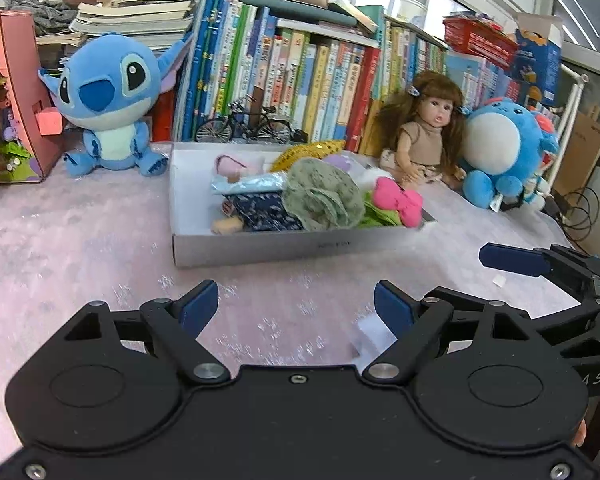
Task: Organize soft objects
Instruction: 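Move left tool to white foam cube while right tool moves to crumpled paper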
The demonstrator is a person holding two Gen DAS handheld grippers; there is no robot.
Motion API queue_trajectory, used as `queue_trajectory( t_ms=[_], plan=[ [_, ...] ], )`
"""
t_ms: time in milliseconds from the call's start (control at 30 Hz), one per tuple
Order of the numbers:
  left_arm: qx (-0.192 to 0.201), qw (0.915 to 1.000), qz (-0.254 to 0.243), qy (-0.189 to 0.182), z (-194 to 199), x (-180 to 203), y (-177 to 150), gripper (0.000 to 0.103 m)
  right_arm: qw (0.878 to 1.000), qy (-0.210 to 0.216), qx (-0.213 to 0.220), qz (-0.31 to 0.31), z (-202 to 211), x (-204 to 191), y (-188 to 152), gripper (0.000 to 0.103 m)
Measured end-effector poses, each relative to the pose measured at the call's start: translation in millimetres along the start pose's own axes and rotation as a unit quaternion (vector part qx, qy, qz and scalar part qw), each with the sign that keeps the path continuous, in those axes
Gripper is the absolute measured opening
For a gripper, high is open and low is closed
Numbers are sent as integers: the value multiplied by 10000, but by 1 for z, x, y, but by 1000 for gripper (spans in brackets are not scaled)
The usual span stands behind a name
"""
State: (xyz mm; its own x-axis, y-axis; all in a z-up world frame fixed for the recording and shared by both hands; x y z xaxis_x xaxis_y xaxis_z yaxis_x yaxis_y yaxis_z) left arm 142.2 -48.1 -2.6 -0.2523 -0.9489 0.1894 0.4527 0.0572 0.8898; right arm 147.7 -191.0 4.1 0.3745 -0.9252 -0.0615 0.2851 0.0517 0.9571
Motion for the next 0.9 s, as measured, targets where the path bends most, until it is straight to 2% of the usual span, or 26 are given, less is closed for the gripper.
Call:
queue_trajectory(
  t_ms=[267, 500, 633, 733, 833, 900],
  plan=[
    [-102, 9999, 33, -133, 11, 5, -16, 86, 9998, -106, 101, -121, 28, -2, -19, 103],
    [-400, 9978, 425, -312, -7, 6, -14, 85, 9993, -262, 282, -40, 45, -22, -46, 103],
    [-464, 9977, 291, -404, -18, 19, -13, 84, 9993, -246, 249, 136, 42, -41, -59, 103],
    [-550, 9970, 175, -520, -23, 32, -16, 77, 9995, -208, 219, -34, 40, -49, -63, 103],
    [-717, 9951, 186, -651, -29, 40, -20, 67, 9997, -157, 170, -87, 37, -57, -67, 103],
    [-822, 9944, 120, -658, -32, 43, -22, 55, 9998, -112, 135, -49, 36, -62, -70, 103]
  ],
)
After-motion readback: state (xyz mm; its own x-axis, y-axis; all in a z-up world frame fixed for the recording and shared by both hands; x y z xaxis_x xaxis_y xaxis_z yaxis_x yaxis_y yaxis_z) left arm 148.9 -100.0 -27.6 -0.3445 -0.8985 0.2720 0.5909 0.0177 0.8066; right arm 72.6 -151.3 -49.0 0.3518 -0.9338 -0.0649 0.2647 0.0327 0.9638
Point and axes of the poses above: each gripper's, at about its wrist camera, not at the fingertips, and z roughly against the way its jaws point, x to its right, y to its top, the point moved 9 cm from there along -z, roughly the way its jaws point, and after that the axes turned 8 degrees about x, right-handed, at the moved point
